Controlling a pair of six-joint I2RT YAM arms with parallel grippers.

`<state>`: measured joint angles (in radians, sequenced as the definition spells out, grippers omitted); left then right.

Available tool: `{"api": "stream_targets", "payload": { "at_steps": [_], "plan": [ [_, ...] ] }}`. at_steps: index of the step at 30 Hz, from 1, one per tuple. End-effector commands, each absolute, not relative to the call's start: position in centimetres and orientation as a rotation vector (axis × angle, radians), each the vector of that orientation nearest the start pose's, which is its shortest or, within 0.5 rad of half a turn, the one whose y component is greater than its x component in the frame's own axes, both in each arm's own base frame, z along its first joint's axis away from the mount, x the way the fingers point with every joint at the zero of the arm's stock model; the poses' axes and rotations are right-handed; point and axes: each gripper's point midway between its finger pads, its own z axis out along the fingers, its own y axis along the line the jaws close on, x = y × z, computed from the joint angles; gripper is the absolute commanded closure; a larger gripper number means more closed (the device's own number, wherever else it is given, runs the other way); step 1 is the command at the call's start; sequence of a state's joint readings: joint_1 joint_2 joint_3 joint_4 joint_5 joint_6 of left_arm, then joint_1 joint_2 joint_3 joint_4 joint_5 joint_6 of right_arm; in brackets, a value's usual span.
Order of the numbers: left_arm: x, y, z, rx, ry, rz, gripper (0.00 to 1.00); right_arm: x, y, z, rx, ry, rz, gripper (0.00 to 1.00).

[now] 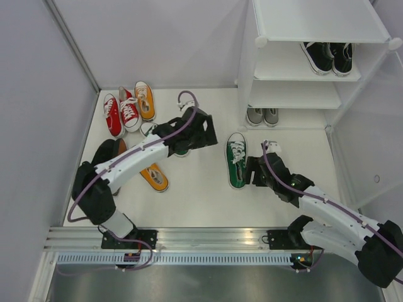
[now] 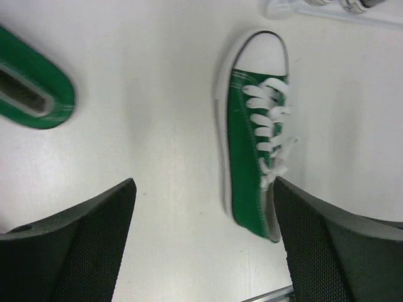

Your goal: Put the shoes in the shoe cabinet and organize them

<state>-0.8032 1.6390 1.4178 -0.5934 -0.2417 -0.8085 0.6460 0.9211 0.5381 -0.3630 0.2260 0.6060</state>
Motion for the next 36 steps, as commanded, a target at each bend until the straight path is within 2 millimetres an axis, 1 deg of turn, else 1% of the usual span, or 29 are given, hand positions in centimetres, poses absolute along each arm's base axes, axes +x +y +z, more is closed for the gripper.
{"api": "stream_targets", "payload": {
  "at_steps": [1, 2, 3, 5, 6, 7, 9, 10, 11, 12, 13, 14, 15, 16, 20, 24, 26, 29, 30, 32, 34, 35, 36],
  "plan": [
    [31.5, -25.7, 19.4, -0.107, 2.367, -0.472, 0.08, 23.9, 15.6, 9.4, 0.117, 2.280, 0.395, 0.19],
    [31.5, -24.4, 19.4, -0.121, 2.366, -0.462, 0.08, 24.5, 15.4, 9.5, 0.136, 2.257, 0.371, 0.22],
    [31.3, -21.9, 19.5, -0.155, 2.360, -0.457, 0.08, 24.7, 15.4, 9.2, 0.138, 2.262, 0.361, 0.24],
    [30.9, -19.6, 19.2, -0.180, 2.363, -0.454, 0.08, 25.0, 15.7, 9.2, 0.138, 2.263, 0.365, 0.28],
    [30.8, -17.6, 18.5, -0.198, 2.371, -0.418, 0.08, 25.2, 15.9, 9.2, 0.138, 2.269, 0.363, 0.28],
    [30.4, -16.4, 18.9, -0.203, 2.361, -0.400, 0.08, 25.3, 16.2, 9.2, 0.137, 2.276, 0.369, 0.29],
    [29.9, -14.6, 18.7, -0.208, 2.363, -0.356, 0.08, 25.6, 16.6, 9.4, 0.138, 2.272, 0.389, 0.32],
    [29.7, -13.2, 17.9, -0.215, 2.375, -0.316, 0.08, 25.6, 16.8, 9.1, 0.139, 2.282, 0.385, 0.33],
    [29.4, -12.4, 18.1, -0.220, 2.366, -0.310, 0.08, 25.8, 16.8, 8.9, 0.139, 2.287, 0.381, 0.34],
    [29.3, -11.8, 17.8, -0.227, 2.370, -0.301, 0.08, 25.9, 17.0, 8.8, 0.139, 2.291, 0.381, 0.34],
    [29.1, -10.6, 16.9, -0.249, 2.387, -0.287, 0.08, 25.9, 17.2, 8.3, 0.132, 2.312, 0.377, 0.34],
    [28.8, -9.9, 16.9, -0.266, 2.385, -0.289, 0.08, 26.0, 17.5, 8.1, 0.126, 2.318, 0.383, 0.34],
    [28.5, -9.3, 16.2, -0.282, 2.395, -0.285, 0.08, 26.1, 17.7, 8.2, 0.128, 2.319, 0.394, 0.34],
    [28.5, -8.4, 16.1, -0.314, 2.393, -0.288, 0.08, 26.1, 17.9, 7.8, 0.124, 2.335, 0.399, 0.34],
    [28.0, -6.5, 15.8, -0.357, 2.377, -0.261, 0.08, 26.2, 18.1, 8.6, 0.129, 2.332, 0.408, 0.35],
    [27.6, -5.4, 15.2, -0.369, 2.369, -0.210, 0.08, 26.6, 18.0, 11.0, 0.135, 2.287, 0.417, 0.34],
    [27.6, -4.9, 15.2, -0.372, 2.356, -0.180, 0.08, 26.5, 18.0, 11.2, 0.136, 2.297, 0.418, 0.33],
    [27.6, -4.0, 15.1, -0.375, 2.341, -0.120, 0.08, 26.2, 18.2, 10.3, 0.141, 2.336, 0.413, 0.32],
    [27.6, -3.7, 15.3, -0.375, 2.333, -0.106, 0.08, 25.9, 18.1, 9.4, 0.142, 2.362, 0.401, 0.33],
    [27.6, -3.2, 15.6, -0.387, 2.314, -0.074, 0.08, 25.7, 18.1, 8.6, 0.152, 2.381, 0.400, 0.33],
    [27.5, -2.8, 15.7, -0.395, 2.303, -0.054, 0.08, 25.4, 17.8, 7.1, 0.159, 2.408, 0.369, 0.33],
    [27.5, -2.8, 15.7, -0.395, 2.301, -0.052, 0.08, 25.5, 17.7, 6.8, 0.164, 2.409, 0.363, 0.34],
    [27.5, -2.7, 15.6, -0.393, 2.303, -0.051, 0.08, 25.2, 17.6, 5.8, 0.167, 2.432, 0.346, 0.34]
  ]
}}
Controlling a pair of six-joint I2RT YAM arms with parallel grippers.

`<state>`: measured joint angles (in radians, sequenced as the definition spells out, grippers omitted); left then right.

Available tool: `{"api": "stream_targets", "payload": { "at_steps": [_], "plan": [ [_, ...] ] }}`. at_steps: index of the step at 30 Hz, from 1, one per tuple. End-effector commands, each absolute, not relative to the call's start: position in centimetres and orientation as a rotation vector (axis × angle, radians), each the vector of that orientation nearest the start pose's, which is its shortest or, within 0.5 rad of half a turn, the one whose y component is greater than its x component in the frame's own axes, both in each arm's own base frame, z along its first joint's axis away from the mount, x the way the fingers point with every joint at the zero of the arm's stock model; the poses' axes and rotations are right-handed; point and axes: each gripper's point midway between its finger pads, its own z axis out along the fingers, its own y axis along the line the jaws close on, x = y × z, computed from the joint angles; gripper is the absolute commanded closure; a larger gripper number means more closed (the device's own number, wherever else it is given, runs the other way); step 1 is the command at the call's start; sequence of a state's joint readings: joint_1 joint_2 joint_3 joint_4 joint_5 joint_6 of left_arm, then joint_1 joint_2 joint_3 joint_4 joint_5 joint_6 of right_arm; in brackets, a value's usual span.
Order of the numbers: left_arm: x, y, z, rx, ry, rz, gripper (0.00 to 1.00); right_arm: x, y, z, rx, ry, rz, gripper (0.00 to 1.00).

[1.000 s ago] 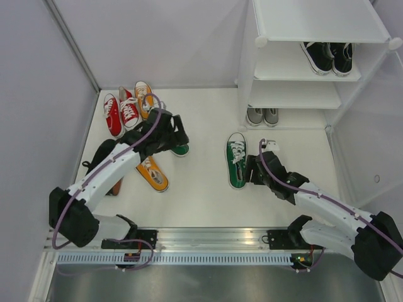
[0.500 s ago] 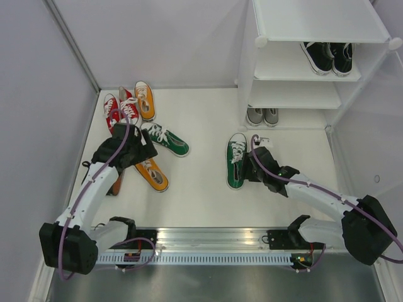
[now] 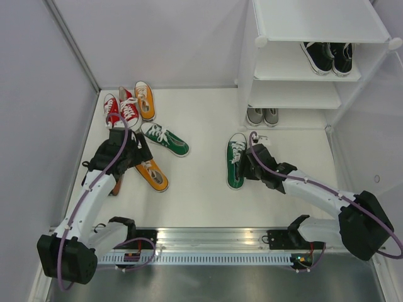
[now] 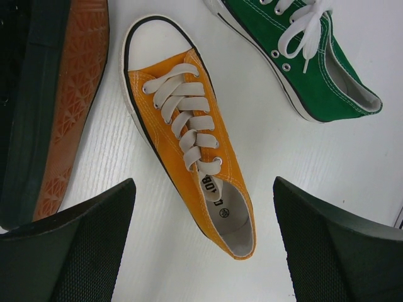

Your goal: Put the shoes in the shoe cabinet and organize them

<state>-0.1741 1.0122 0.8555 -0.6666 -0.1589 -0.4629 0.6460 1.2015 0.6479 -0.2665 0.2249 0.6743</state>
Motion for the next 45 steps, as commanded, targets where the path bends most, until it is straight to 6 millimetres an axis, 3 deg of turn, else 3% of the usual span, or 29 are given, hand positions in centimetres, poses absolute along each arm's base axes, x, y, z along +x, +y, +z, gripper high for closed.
{"api": "stream_targets", "payload": {
  "at_steps": [1, 10, 13, 15, 19, 20, 25, 27, 31, 32, 34, 35, 37, 38, 40, 41, 45],
  "plan": [
    [27.4, -2.8, 15.6, -0.391, 2.305, -0.051, 0.08, 25.4, 17.6, 5.6, 0.170, 2.427, 0.342, 0.35],
    [27.3, -2.3, 15.6, -0.397, 2.298, -0.020, 0.08, 26.0, 19.3, 2.0, 0.165, 2.500, 0.366, 0.41],
    [27.3, -2.3, 15.5, -0.394, 2.297, -0.023, 0.08, 26.1, 19.2, 1.3, 0.158, 2.515, 0.340, 0.50],
    [27.2, -2.3, 15.4, -0.394, 2.300, -0.022, 0.08, 26.4, 19.0, 1.7, 0.155, 2.500, 0.328, 0.62],
    [27.2, -2.2, 15.4, -0.394, 2.298, -0.016, 0.08, 26.4, 17.5, 3.5, 0.136, 2.478, 0.245, 0.99],
    [27.2, -2.2, 15.5, -0.394, 2.296, -0.017, 0.08, 26.5, 16.9, 4.1, 0.135, 2.466, 0.213, 0.99],
    [27.2, -2.2, 15.5, -0.398, 2.295, -0.014, 0.08, 27.1, 12.5, 9.3, 0.198, 2.373, 0.087, 0.99],
    [27.2, -2.1, 15.5, -0.398, 2.295, -0.012, 0.08, 27.7, 11.0, 12.5, 0.236, 2.303, 0.093, 0.99],
    [27.3, -2.1, 15.4, -0.400, 2.297, -0.008, 0.08, 27.6, 8.2, 17.0, 0.285, 2.238, 0.051, 0.99],
    [27.3, -2.1, 15.4, -0.400, 2.298, -0.007, 0.08, 28.0, 7.6, 19.4, 0.307, 2.180, 0.053, 0.99],
    [27.2, -2.0, 15.3, -0.400, 2.299, -0.005, 0.08, 27.9, 6.7, 21.4, 0.299, 2.151, 0.026, 0.99],
    [27.2, -2.0, 15.3, -0.398, 2.299, -0.004, 0.08, 28.3, 6.4, 23.9, 0.312, 2.101, 0.038, 0.99],
    [27.2, -2.0, 15.2, -0.399, 2.305, 0.000, 0.08, 28.5, 6.1, 25.8, 0.285, 2.091, 0.044, 0.99],
    [27.2, -2.0, 15.2, -0.399, 2.303, -0.001, 0.08, 29.2, 5.9, 28.2, 0.274, 2.061, 0.055, 0.99],
    [27.2, -2.0, 15.2, -0.402, 2.301, 0.000, 0.08, 29.9, 5.5, 30.1, 0.265, 2.041, 0.052, 1.00],
    [27.2, -2.0, 15.2, -0.402, 2.301, 0.000, 0.08, 31.0, 5.0, 32.1, 0.270, 2.011, 0.046, 0.99],
    [27.2, -1.9, 15.2, -0.402, 2.300, 0.006, 0.08, 34.2, 5.4, 35.9, 0.259, 1.955, 0.102, 0.99]
  ]
}}
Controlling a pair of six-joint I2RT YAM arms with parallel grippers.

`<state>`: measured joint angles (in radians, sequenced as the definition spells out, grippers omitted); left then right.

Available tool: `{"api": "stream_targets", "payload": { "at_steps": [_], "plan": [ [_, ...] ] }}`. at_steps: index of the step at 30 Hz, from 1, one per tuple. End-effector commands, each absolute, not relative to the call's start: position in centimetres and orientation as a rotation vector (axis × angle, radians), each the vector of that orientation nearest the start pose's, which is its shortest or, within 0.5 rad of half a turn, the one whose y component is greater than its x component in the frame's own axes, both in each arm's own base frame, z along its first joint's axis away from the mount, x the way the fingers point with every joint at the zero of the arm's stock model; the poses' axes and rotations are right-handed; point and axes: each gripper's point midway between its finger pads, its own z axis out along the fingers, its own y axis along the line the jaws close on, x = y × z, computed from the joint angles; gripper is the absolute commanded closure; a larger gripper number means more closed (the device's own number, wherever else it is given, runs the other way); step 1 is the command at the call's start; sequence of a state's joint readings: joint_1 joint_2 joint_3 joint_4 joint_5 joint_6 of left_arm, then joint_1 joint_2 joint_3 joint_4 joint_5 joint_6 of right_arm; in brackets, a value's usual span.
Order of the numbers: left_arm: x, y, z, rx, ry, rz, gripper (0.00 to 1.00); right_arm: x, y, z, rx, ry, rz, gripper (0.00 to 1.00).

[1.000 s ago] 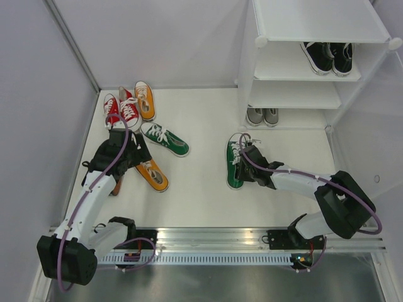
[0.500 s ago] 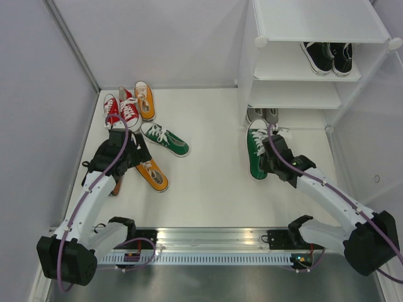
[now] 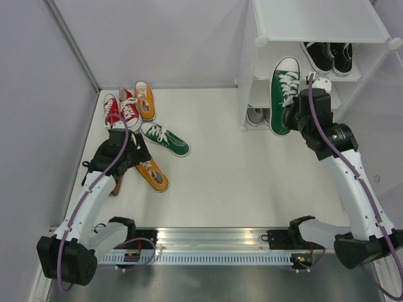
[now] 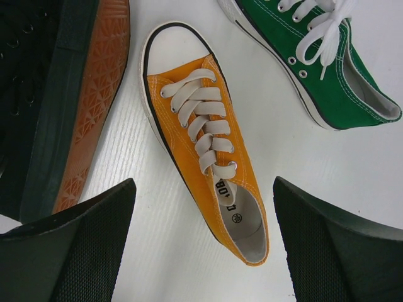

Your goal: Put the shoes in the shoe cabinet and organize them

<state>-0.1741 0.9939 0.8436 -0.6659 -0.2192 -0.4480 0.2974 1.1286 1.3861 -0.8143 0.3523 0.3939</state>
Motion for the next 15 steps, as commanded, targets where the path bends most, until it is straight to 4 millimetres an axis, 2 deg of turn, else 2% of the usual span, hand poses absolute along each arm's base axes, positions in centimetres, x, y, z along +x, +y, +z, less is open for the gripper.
{"api": "stream_targets", "payload": {
  "at_steps": [1, 2, 4, 5, 6, 7, 8, 15],
  "plan": [
    [27.2, -1.9, 15.1, -0.400, 2.303, 0.008, 0.08, 34.9, 5.5, 36.5, 0.256, 1.947, 0.111, 0.99],
    [27.1, -1.9, 15.1, -0.402, 2.305, 0.010, 0.08, 36.3, 5.6, 37.6, 0.253, 1.931, 0.115, 0.99],
    [27.1, -1.8, 15.1, -0.404, 2.303, 0.013, 0.08, 37.8, 6.1, 38.7, 0.242, 1.919, 0.134, 0.99],
    [27.1, -1.8, 15.1, -0.402, 2.302, 0.013, 0.08, 39.4, 6.3, 39.5, 0.241, 1.907, 0.140, 0.99],
    [27.1, -1.8, 15.1, -0.403, 2.302, 0.015, 0.08, 40.2, 6.5, 40.0, 0.232, 1.900, 0.143, 0.99],
    [27.1, -1.8, 15.1, -0.404, 2.303, 0.013, 0.08, 40.9, 6.5, 41.6, 0.230, 1.865, 0.154, 0.99],
    [27.1, -1.8, 15.1, -0.404, 2.301, 0.012, 0.08, 42.3, 6.5, 40.7, 0.230, 1.886, 0.140, 0.99],
    [27.0, -1.9, 15.1, -0.401, 2.303, 0.005, 0.08, 47.5, 5.5, 42.3, 0.266, 1.801, 0.139, 0.99]
  ]
}}
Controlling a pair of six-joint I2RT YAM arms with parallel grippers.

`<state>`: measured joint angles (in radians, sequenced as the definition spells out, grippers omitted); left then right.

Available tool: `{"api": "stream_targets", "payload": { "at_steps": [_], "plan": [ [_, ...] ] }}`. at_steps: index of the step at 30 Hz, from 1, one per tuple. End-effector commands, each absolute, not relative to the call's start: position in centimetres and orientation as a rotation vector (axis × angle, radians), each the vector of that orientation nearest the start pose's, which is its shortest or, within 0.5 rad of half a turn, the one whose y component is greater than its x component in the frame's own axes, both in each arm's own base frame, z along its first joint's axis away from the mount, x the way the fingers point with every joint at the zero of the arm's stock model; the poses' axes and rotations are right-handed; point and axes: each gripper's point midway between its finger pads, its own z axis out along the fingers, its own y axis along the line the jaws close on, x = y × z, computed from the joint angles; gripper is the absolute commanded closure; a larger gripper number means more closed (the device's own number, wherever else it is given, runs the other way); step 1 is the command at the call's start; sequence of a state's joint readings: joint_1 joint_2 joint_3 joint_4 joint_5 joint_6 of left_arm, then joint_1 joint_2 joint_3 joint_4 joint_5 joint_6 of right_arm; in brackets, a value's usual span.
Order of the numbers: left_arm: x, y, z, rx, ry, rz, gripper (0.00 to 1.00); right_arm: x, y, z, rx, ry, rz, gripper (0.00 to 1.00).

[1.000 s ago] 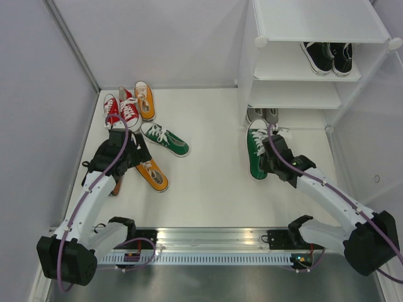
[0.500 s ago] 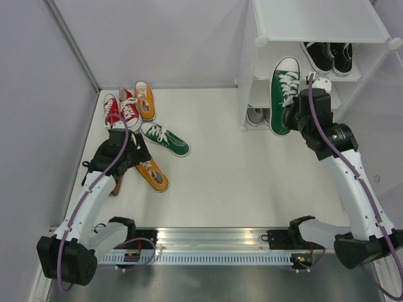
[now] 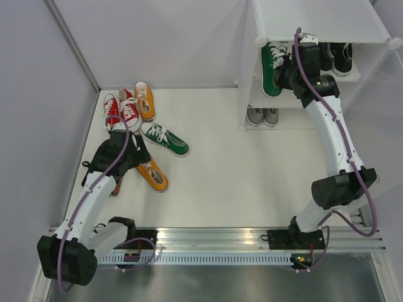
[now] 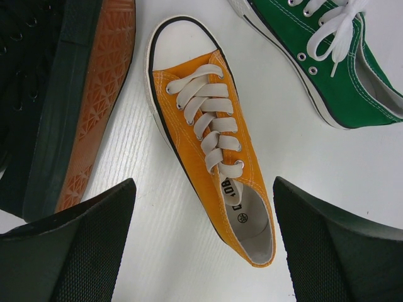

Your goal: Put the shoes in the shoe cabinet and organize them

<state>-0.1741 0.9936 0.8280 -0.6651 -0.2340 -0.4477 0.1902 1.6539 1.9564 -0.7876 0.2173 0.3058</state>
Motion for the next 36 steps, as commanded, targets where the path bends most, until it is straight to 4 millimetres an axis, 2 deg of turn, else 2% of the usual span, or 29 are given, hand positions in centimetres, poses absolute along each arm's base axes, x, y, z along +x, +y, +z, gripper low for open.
{"api": "stream_targets", "payload": {
  "at_steps": [1, 8, 10, 11, 15, 17, 21, 24, 27, 29, 31, 32, 33, 36],
  "plan": [
    [27.1, -1.9, 15.1, -0.400, 2.302, 0.003, 0.08, 48.3, 5.4, 42.1, 0.261, 1.801, 0.140, 0.99],
    [27.1, -2.0, 15.2, -0.398, 2.301, -0.005, 0.08, 51.2, 6.1, 42.3, 0.252, 1.751, 0.190, 0.97],
    [27.1, -2.0, 15.2, -0.396, 2.302, -0.004, 0.08, 51.6, 6.4, 42.7, 0.243, 1.728, 0.208, 0.91],
    [27.0, -2.1, 15.1, -0.395, 2.303, -0.006, 0.08, 51.7, 6.5, 43.0, 0.242, 1.720, 0.217, 0.81],
    [27.1, -2.0, 15.2, -0.396, 2.299, -0.006, 0.08, 52.1, 6.7, 43.3, 0.241, 1.708, 0.223, 0.56],
    [27.0, -2.0, 15.2, -0.398, 2.298, -0.006, 0.08, 51.9, 6.5, 43.3, 0.243, 1.706, 0.219, 0.52],
    [27.0, -2.0, 15.2, -0.396, 2.300, -0.005, 0.08, 50.6, 6.5, 44.3, 0.233, 1.688, 0.231, 0.42],
    [27.0, -2.1, 15.3, -0.397, 2.296, -0.009, 0.08, 48.7, 6.3, 45.0, 0.217, 1.670, 0.226, 0.32],
    [27.0, -2.1, 15.3, -0.396, 2.296, -0.011, 0.08, 46.1, 6.0, 44.6, 0.184, 1.681, 0.218, 0.23],
    [27.0, -2.2, 15.2, -0.394, 2.299, -0.016, 0.08, 45.2, 5.9, 44.2, 0.166, 1.683, 0.211, 0.17],
    [27.0, -2.2, 15.2, -0.393, 2.300, -0.019, 0.08, 44.2, 5.9, 42.9, 0.152, 1.701, 0.212, 0.14],
    [27.0, -2.2, 15.2, -0.395, 2.301, -0.019, 0.08, 44.2, 6.1, 42.7, 0.136, 1.692, 0.216, 0.13],
    [26.9, -2.2, 15.2, -0.394, 2.303, -0.021, 0.08, 43.9, 6.2, 41.4, 0.123, 1.714, 0.223, 0.13],
    [27.0, -2.2, 15.1, -0.392, 2.304, -0.020, 0.08, 44.2, 6.7, 39.6, 0.080, 1.738, 0.226, 0.15]
  ]
}}
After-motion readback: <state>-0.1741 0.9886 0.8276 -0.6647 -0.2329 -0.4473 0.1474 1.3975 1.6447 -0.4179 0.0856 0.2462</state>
